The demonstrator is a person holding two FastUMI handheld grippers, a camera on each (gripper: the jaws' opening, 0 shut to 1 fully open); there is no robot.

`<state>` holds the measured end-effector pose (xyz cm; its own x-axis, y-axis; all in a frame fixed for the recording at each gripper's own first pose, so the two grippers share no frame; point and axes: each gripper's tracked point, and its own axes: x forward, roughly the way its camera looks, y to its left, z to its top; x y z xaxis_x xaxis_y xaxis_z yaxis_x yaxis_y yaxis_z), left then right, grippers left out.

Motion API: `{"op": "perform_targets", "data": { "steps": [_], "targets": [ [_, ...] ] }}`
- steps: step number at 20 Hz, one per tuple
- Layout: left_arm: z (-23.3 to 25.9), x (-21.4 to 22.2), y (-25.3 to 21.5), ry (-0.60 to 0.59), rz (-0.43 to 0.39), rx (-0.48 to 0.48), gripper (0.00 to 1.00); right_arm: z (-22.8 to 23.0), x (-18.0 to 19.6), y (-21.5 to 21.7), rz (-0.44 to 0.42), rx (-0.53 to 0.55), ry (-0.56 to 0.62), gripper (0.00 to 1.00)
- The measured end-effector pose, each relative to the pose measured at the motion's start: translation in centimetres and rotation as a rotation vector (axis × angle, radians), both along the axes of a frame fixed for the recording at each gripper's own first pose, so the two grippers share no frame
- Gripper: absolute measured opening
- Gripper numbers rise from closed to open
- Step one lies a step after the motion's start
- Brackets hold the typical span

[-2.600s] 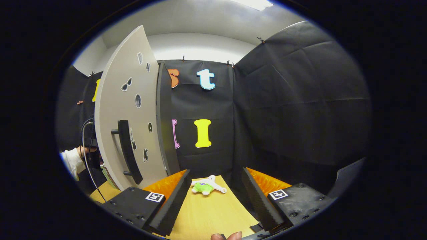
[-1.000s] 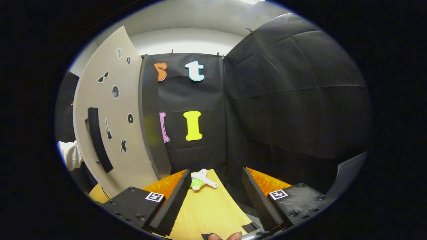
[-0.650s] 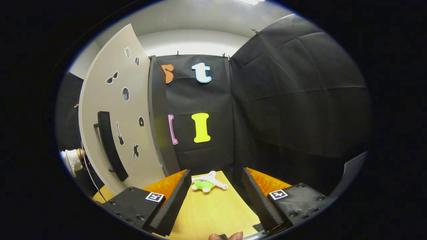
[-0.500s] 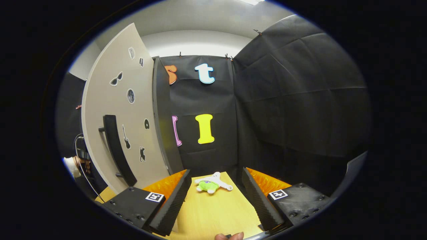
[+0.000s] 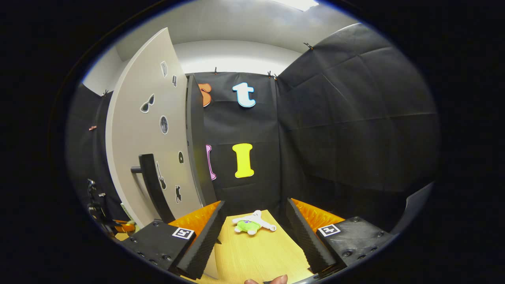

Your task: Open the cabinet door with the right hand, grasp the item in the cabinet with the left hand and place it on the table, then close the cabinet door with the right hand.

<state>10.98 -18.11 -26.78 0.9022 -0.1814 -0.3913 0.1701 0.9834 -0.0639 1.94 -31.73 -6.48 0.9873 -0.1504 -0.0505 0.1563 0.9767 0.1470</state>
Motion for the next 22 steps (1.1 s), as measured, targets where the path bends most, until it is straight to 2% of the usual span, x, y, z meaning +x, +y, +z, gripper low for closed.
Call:
{"op": "perform_targets", "data": {
  "steps": [7, 12, 16, 22],
  "targets": [
    [-10.0, -2.8, -1.9, 0.038, 0.035, 0.034, 0.21, 0.6, -0.4, 0.7, 0.012, -0.023, -0.003, 0.98],
    [-14.8, -3.6, -5.3, 0.078, -0.01, 0.006, 0.2, 0.3, 0.5, 0.9, 0.025, -0.016, 0.018, 0.98],
    [-17.8, -3.5, -6.8, 0.099, -0.024, 0.031, 0.19, 0.2, 1.3, 0.8, 0.042, -0.01, 0.022, 0.98],
    [-22.9, -4.4, -8.4, 0.184, -0.011, 0.05, 0.2, -0.6, 2.4, 0.1, 0.058, -0.02, 0.046, 0.98]
  ]
}}
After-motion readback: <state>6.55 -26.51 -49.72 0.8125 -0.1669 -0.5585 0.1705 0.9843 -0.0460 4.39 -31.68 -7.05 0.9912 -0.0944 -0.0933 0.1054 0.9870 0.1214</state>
